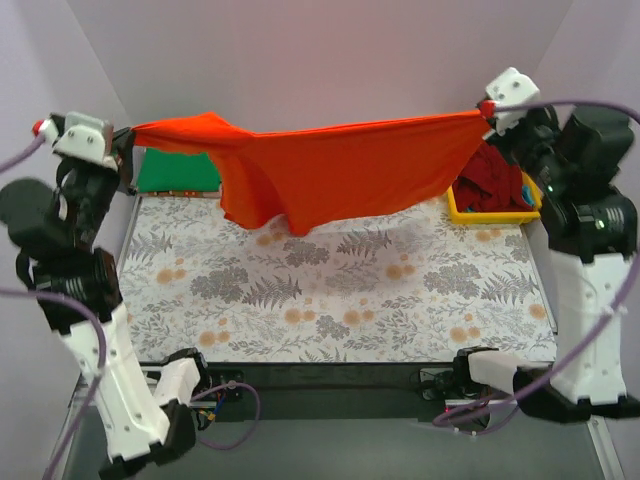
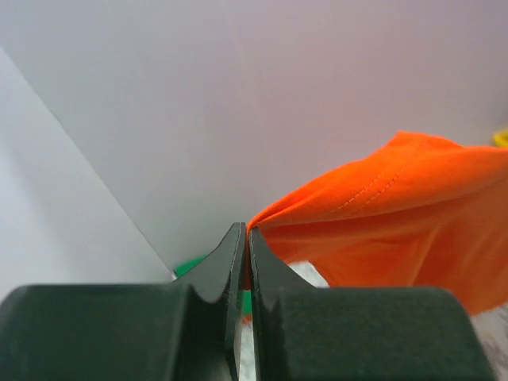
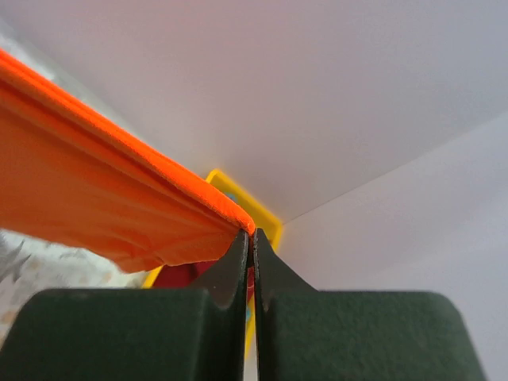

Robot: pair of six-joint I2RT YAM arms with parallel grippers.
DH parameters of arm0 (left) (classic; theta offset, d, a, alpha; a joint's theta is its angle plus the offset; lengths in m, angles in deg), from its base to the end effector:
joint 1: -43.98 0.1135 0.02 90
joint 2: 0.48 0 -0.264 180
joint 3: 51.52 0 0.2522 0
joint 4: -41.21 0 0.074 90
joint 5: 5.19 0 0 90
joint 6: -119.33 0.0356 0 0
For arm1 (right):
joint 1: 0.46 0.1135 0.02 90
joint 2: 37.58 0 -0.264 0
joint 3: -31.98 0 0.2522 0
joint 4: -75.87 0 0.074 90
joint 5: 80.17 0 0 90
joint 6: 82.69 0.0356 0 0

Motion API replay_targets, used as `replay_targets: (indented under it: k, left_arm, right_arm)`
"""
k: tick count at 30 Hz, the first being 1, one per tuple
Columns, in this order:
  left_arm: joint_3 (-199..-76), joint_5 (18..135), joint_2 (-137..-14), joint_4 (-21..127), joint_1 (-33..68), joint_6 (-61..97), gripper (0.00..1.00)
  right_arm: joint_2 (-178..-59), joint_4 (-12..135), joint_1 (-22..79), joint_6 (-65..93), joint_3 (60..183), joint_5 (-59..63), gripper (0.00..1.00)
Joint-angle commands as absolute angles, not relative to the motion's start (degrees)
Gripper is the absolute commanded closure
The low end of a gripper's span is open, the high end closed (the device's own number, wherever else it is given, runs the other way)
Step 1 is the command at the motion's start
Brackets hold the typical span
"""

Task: Fold and stack the t-shirts
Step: Flatten the tshirt out

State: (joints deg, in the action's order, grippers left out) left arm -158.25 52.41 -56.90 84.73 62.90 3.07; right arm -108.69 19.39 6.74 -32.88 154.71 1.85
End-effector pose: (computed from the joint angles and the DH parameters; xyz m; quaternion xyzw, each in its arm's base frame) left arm 0.1371 0.0268 0.5398 -0.0523 0.6688 -0.2308 0.7047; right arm 0.1978 0.0300 0.5517 -0.3383 0.6538 -0.1425 0.6616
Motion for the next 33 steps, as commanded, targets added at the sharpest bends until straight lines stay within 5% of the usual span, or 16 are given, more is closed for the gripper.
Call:
replay_targets:
  k: [1,8,14,26,33]
  left_arm:
    - [-160.1,61.0,-50.0,77.0,63.4,1.1,1.00]
    - [-164.9,67.3,-45.0,76.3,63.3,6.1,1.00]
    - [-167.6,72.8,-47.8,76.2,62.9,10.5,1.00]
    - [-138.4,54.1,-49.0,81.1,62.9,12.1,1.00]
    - [-128.6,55.4,-68.9,67.6,57.4,12.9,1.00]
  right_arm:
    - [-98.3,30.1,6.2,-31.5,151.9,8.4,0.99]
    - [-88.0,39.2,6.3,-34.2,149.2,11.8,0.99]
    - [-90.8,42.9,6.2,-38.6,149.1,11.7,0.99]
    - [-98.0,52.9,6.6,-43.3,120.6,-1.9,0.99]
    - [-114.0,61.6,8.9,-41.7,110.2,-3.5,0.99]
